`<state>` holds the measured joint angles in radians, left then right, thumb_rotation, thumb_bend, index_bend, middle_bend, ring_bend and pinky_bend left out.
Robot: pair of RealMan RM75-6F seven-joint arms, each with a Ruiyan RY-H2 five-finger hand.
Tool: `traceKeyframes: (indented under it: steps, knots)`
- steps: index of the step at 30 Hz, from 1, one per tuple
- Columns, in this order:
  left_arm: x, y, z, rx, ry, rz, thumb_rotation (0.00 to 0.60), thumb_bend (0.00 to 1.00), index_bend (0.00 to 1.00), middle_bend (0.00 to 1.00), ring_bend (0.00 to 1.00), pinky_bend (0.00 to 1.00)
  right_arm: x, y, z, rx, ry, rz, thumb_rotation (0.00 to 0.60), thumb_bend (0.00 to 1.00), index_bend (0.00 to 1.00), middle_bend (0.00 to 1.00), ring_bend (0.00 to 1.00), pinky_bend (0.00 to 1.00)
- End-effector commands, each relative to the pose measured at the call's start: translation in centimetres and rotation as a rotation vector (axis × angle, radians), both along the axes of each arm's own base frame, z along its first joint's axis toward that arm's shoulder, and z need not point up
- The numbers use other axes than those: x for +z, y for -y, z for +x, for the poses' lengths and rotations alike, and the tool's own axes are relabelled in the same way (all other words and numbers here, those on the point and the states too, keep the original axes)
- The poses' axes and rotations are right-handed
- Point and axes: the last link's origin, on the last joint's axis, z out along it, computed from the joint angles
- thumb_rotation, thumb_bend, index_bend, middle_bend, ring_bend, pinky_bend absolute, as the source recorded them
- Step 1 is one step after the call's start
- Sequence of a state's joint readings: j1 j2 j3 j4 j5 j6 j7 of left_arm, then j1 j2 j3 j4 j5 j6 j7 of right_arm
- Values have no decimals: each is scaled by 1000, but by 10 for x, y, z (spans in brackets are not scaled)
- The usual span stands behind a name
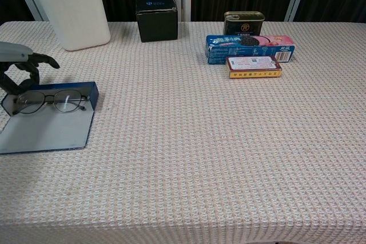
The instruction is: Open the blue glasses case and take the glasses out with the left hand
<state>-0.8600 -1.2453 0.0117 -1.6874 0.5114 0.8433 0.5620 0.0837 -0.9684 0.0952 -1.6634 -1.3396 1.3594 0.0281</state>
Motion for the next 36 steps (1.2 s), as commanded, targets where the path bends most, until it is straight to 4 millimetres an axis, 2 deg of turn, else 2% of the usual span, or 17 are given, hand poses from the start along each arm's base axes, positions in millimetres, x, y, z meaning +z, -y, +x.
traceKeyframes:
  steps: [1, 9, 12, 15, 17, 19, 26, 36]
  knots:
    - [1, 2, 3, -1, -1, -3, 600, 665, 75, 422, 61, 139, 0, 0, 0, 1, 0, 2, 600, 279, 0, 0, 0, 0]
    - [1, 7, 6, -1, 6, -15, 600, 662, 75, 428, 66, 145, 0, 0, 0, 2, -1, 2, 600, 280, 0, 0, 0, 0]
    - [2, 6, 10, -17, 18, -2, 600, 626, 78, 370, 71, 162, -1, 1, -1, 1, -1, 3, 600, 279, 0, 0, 0, 0]
    - [6, 4, 16, -63, 55, 40, 600, 468, 107, 252, 73, 201, 0, 1, 0, 2, -1, 1, 600, 279, 0, 0, 0, 0]
    - [8, 6, 19, -79, 81, 52, 600, 328, 126, 229, 73, 216, 1, 1, 0, 4, -1, -4, 600, 279, 0, 0, 0, 0]
    - [10, 9, 20, -92, 92, 53, 600, 261, 144, 225, 73, 227, 2, 1, 1, 6, -3, -8, 600, 279, 0, 0, 0, 0]
    - [7, 20, 19, -100, 107, 33, 600, 251, 268, 225, 73, 235, 5, 0, 3, 14, -3, -13, 600, 280, 0, 0, 0, 0]
    - [-1, 12, 16, -76, 99, 43, 600, 261, 314, 225, 73, 237, 4, 1, 0, 3, -3, -5, 600, 279, 0, 0, 0, 0]
